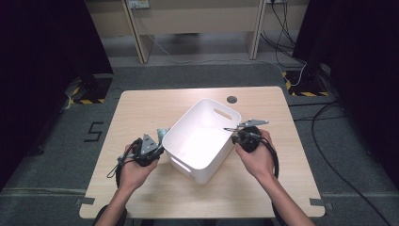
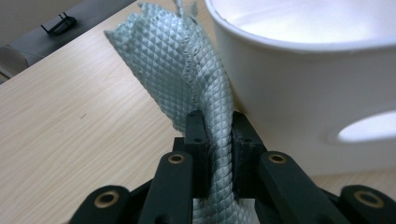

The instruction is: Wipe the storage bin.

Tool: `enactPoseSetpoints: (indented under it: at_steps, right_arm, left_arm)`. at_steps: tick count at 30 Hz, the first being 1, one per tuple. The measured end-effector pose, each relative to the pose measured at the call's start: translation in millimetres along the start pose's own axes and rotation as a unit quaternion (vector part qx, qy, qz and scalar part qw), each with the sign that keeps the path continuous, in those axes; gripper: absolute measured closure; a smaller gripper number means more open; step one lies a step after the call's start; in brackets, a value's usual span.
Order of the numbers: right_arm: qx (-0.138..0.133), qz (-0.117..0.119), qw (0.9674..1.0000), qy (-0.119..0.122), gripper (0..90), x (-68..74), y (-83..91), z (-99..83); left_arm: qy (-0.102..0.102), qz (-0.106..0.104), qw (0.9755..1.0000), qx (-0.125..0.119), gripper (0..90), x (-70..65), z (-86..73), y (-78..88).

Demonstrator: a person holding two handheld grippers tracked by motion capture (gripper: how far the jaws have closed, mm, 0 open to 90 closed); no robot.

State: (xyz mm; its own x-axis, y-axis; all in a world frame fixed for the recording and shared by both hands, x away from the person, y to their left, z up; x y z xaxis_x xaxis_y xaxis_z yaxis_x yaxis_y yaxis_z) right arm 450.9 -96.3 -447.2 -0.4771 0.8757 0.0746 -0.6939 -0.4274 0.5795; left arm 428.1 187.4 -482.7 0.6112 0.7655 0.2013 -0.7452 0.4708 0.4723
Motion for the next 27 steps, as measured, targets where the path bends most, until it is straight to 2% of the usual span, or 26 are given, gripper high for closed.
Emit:
enactPoseSetpoints:
  at_steps: [4,8,13,16,19,21,22,24,27]
  right_arm:
    - [-0.009,0.002,0.9999,-0.007,90.0,4.6,-18.2,19.0]
    - [-0.018,-0.004,0.9998,-0.011,85.8,-1.6,-21.2,26.0]
    - [-0.044,-0.01,0.9982,-0.04,79.3,-15.6,-6.7,26.5]
    - [-0.078,-0.008,0.9957,-0.051,73.3,-15.0,2.3,33.0]
    - [-0.091,0.003,0.9946,-0.051,69.5,-10.7,2.7,36.0]
    - [-0.09,0.01,0.9946,-0.051,67.4,-6.6,-2.0,36.2]
    - [-0.089,0.013,0.9946,-0.051,66.5,-5.8,-4.2,36.0]
    - [-0.084,0.015,0.9952,-0.048,65.7,-3.9,-10.3,34.3]
    - [-0.076,0.015,0.9959,-0.046,64.4,-2.5,-15.7,31.0]
  left_arm:
    - [-0.008,-0.002,1.0,-0.005,79.4,-0.4,10.7,-17.4]
    - [-0.012,-0.009,0.9999,-0.007,79.3,-4.4,15.6,-23.5]
    - [-0.016,-0.017,0.9996,-0.014,79.0,-13.0,13.3,-15.1]
    - [-0.028,-0.024,0.9992,-0.017,78.9,-19.1,12.8,-6.8]
    - [-0.028,-0.031,0.999,-0.016,78.8,-26.8,12.8,2.6]
    - [-0.03,-0.039,0.9986,-0.019,78.8,-34.0,13.6,6.0]
    - [-0.044,-0.043,0.9978,-0.022,78.8,-36.9,14.5,5.9]
    - [-0.051,-0.052,0.9972,-0.019,78.7,-43.0,14.7,5.0]
    - [-0.052,-0.061,0.9966,-0.018,78.6,-48.6,14.6,1.5]
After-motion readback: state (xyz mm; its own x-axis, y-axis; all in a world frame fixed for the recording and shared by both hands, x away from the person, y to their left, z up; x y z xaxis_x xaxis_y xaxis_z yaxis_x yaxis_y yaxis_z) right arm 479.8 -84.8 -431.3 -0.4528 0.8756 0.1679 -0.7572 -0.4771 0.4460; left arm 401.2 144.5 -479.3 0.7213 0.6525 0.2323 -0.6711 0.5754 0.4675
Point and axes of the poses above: each handheld gripper's, and its own axes: y roughly backward along the jaws, z roughly out of its top, x roughly to its left, the point moved 7 cm from there along -y, roughly forward along the jaws, and after that the axes turned 9 degrees about -x, right-handed, at the moved point
